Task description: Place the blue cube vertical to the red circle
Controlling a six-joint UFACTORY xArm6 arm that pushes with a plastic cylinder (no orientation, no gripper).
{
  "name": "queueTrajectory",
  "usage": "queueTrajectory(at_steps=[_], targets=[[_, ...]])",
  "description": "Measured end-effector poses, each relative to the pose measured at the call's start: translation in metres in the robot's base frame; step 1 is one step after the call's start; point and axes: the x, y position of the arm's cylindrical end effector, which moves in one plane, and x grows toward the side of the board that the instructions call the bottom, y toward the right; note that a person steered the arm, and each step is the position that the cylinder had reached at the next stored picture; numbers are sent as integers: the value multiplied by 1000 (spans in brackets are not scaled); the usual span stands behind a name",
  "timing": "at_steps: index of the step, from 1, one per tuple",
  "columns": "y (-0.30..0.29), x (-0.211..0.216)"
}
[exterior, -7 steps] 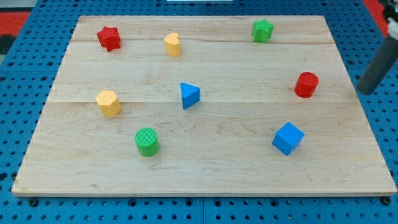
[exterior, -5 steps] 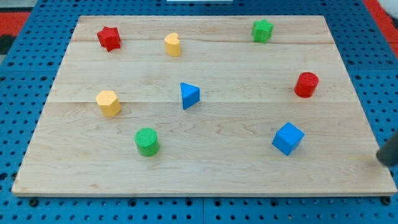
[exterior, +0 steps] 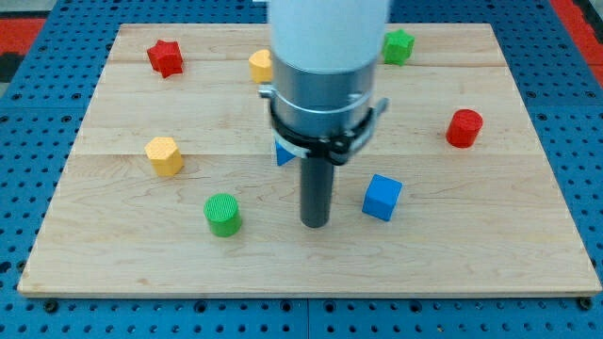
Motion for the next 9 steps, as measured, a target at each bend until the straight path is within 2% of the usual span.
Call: queueTrajectory(at_steps=[2,3,6,7,8,9], targets=[[52,-23],[92,-23],[141,-12],[133,-12],[95,-17],[37,-71]])
